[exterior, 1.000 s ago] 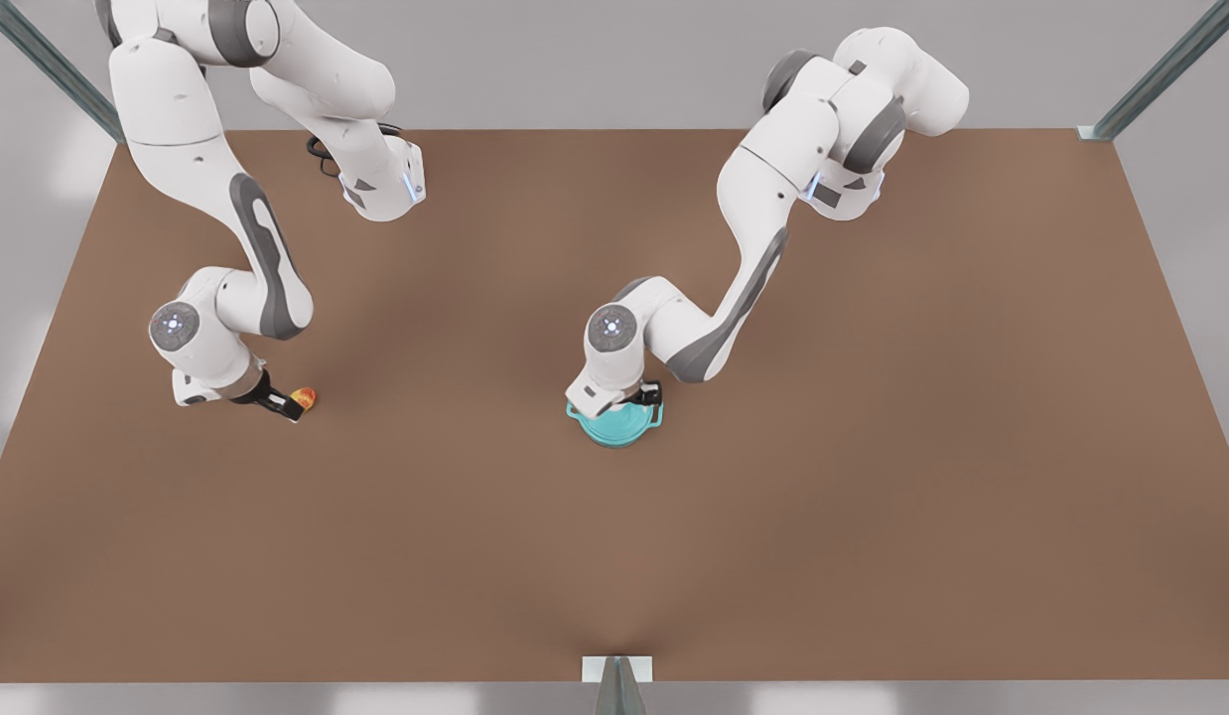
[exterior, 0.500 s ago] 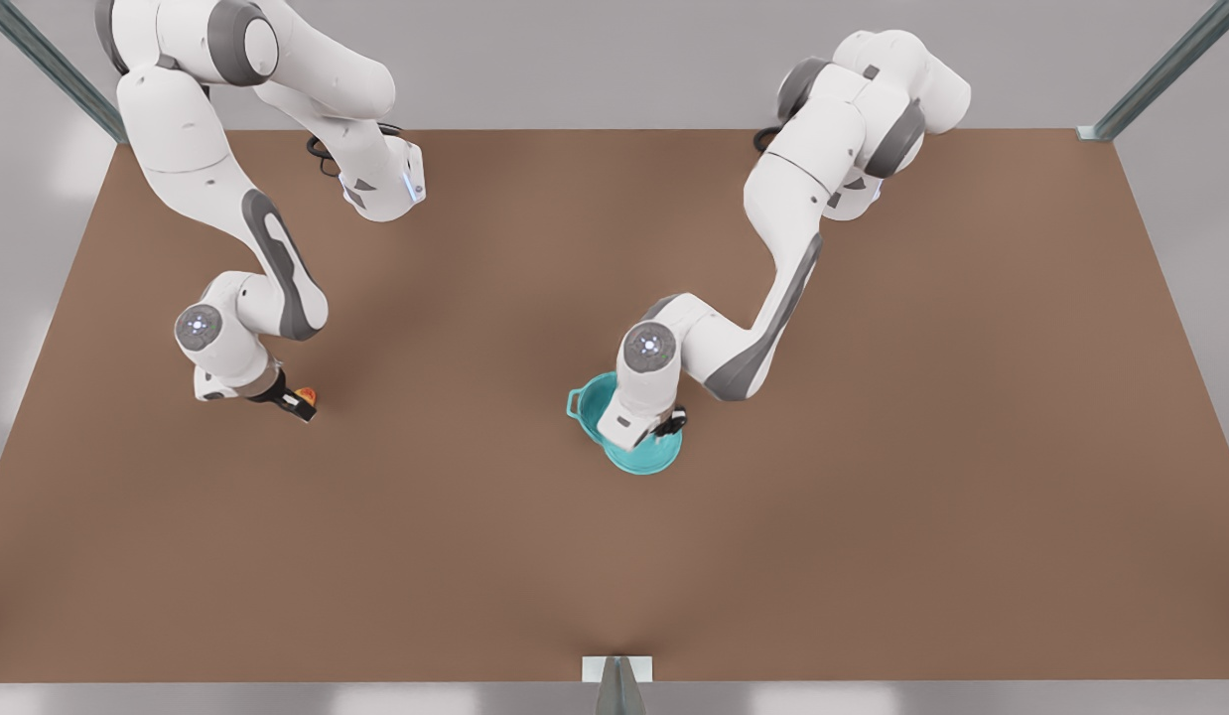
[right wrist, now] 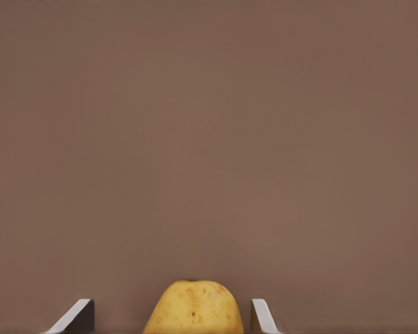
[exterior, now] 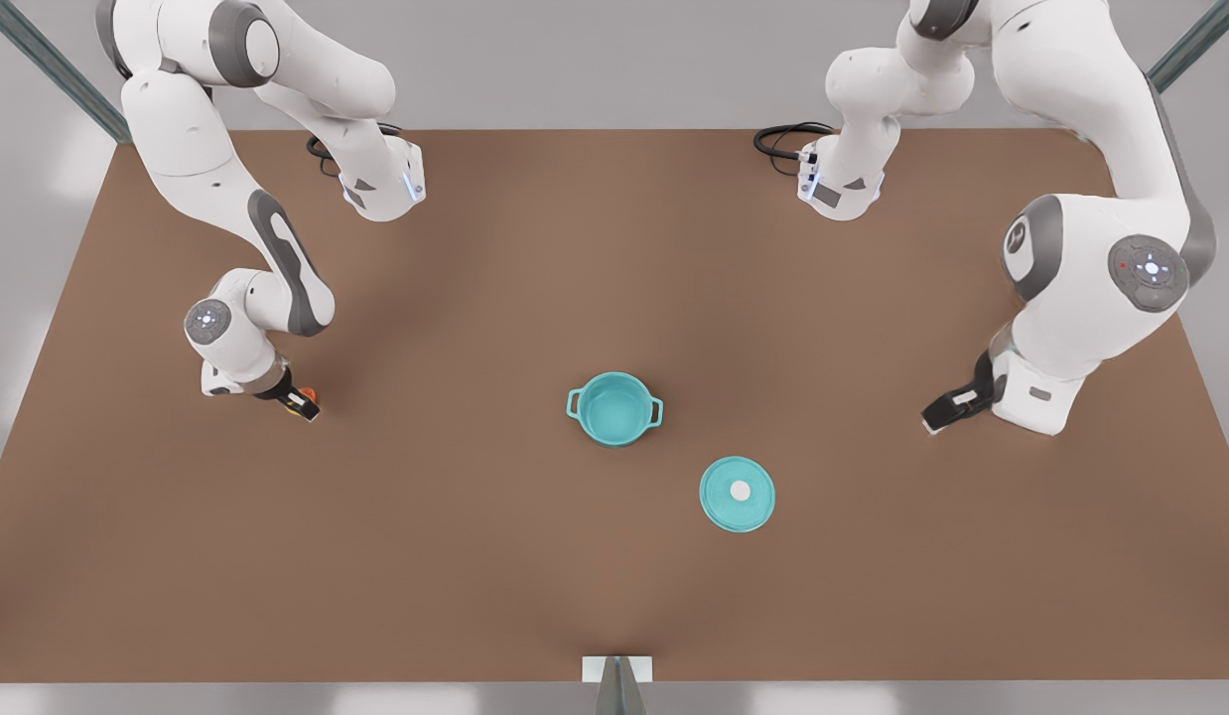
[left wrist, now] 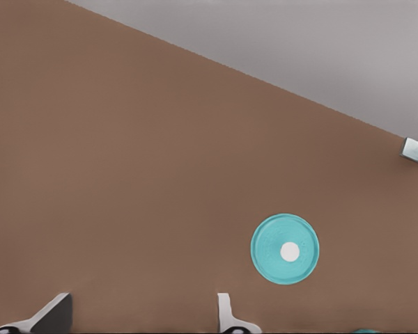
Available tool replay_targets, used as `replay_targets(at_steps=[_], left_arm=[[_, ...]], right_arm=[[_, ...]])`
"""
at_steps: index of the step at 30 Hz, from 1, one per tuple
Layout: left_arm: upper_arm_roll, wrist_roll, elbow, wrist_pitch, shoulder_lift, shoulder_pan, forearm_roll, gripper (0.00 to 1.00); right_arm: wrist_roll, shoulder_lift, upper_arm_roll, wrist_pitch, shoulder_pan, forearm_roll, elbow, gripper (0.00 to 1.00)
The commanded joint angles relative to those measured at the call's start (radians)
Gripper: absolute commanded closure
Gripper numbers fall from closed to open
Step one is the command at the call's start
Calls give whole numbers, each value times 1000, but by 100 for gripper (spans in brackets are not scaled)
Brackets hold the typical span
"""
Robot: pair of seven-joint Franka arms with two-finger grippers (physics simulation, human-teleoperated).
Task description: Open the pot lid and put the potato into the pot
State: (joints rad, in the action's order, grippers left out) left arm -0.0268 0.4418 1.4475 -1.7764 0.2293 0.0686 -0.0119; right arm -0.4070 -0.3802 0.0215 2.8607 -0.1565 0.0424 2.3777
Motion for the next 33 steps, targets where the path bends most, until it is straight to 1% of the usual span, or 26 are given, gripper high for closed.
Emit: replay_targets(at_steps=[1, 2, 3, 4, 5, 6, 10, 19, 25, 28, 33], left_arm=[[2, -561, -16, 140, -4, -1, 15, 0], [4, -563, -15, 141, -1, -23, 15, 0], [4, -563, -15, 141, 30, -29, 9, 0], [4, -561, -24, 111, 58, -41, 15, 0], [7, -564, -65, 81, 91, -87, 3, 0], [7, -647, -65, 80, 96, -128, -40, 0], [1, -621, -64, 83, 94, -127, -36, 0], [2, -617, -62, 80, 99, -125, -31, 0], [4, -617, -62, 80, 99, -125, -30, 0], [2, -592, -61, 80, 99, -121, -30, 0], [4, -563, -64, 72, 102, -121, -30, 0]], right_arm=[[-30, 0, 0, 12, 0, -1, 0, 20], [-30, -2, 0, 12, 0, -1, 0, 25], [-30, -2, 0, 12, 0, -1, 0, 29], [-30, -2, 0, 12, 0, -1, 0, 32], [-30, 0, 0, 12, 0, -1, 0, 37], [-30, 0, 0, 12, 0, -1, 0, 37], [-30, 0, 0, 12, 0, -1, 0, 41], [-29, 17, 0, 0, 0, -1, 0, 44], [-30, 76, -9, -52, 3, 1, 0, 45], [-32, 87, -11, -66, 23, -1, -2, 45], [-96, 167, -11, -152, 132, -4, -11, 46]])
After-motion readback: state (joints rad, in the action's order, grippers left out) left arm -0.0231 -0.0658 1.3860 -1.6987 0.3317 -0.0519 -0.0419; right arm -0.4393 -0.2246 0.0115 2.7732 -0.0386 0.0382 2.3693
